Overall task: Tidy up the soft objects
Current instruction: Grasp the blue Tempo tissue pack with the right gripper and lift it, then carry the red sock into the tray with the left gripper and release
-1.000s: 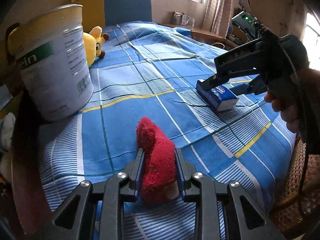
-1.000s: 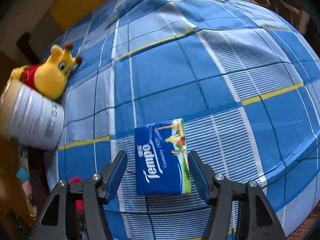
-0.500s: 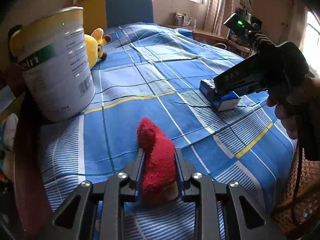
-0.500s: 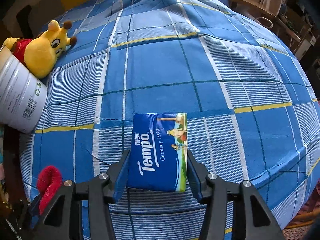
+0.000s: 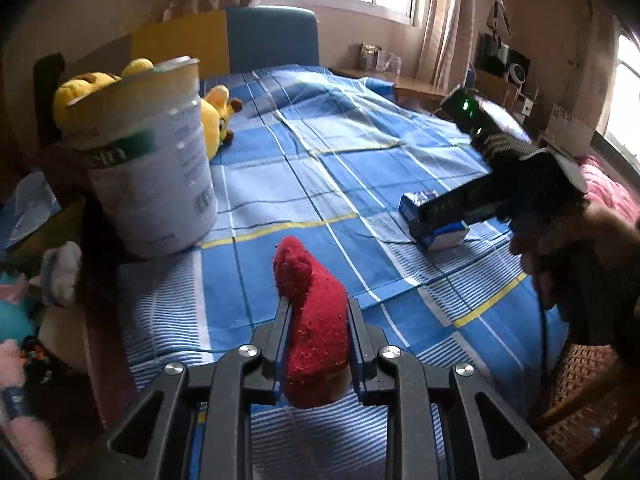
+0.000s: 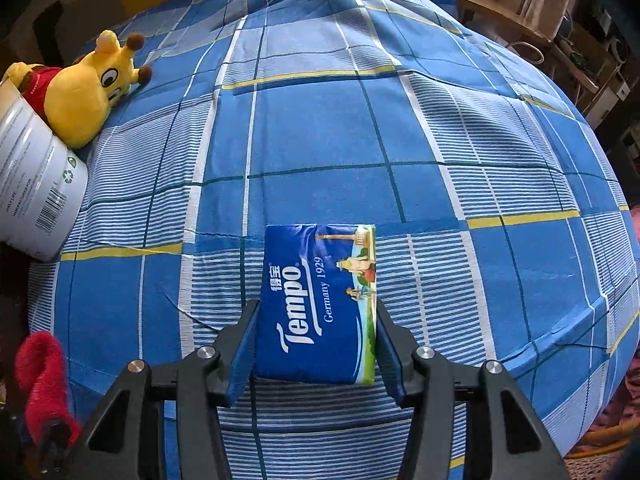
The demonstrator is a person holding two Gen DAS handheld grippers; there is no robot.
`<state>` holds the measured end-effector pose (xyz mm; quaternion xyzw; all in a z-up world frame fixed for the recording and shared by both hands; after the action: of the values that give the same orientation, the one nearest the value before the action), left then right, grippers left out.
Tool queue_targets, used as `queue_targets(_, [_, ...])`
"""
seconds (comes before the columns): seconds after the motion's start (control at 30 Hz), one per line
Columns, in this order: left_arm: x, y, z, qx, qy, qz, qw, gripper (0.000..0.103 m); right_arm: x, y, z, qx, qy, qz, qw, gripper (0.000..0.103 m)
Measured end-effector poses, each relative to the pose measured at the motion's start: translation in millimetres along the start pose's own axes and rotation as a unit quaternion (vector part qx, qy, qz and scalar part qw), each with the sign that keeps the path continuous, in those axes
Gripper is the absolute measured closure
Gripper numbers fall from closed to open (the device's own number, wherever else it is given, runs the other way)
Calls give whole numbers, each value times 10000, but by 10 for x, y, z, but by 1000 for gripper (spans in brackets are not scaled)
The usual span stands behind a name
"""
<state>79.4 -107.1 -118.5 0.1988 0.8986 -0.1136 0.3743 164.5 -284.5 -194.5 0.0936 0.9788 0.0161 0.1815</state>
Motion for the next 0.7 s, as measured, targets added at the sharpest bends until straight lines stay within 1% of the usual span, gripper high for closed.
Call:
queue_targets(0.3, [-112,137,-301,-39,-251,-211,9995,78,23,19,-24,63,-56,-66,9999,50])
queue_targets(0.5, [-164,354,-510,-199,-412,-446,9980,78,34,37,-38,107,-67,-120,9998,50])
queue_targets(0.7, [-119,674,-666,-460,-473,-739,9951,78,36,53,-37,176,-85,-207,9996,50])
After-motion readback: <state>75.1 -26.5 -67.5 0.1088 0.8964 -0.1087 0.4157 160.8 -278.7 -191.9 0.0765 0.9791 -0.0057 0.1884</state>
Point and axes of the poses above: each gripper's, at about its wrist camera, not at the fingertips, and z roughly the way its jaws point, y to its left, x to its underside, the point moved 10 cm from there along z, roughly the way its jaws point, and after that the axes turned 2 degrees about -y, right-handed, at the moved point
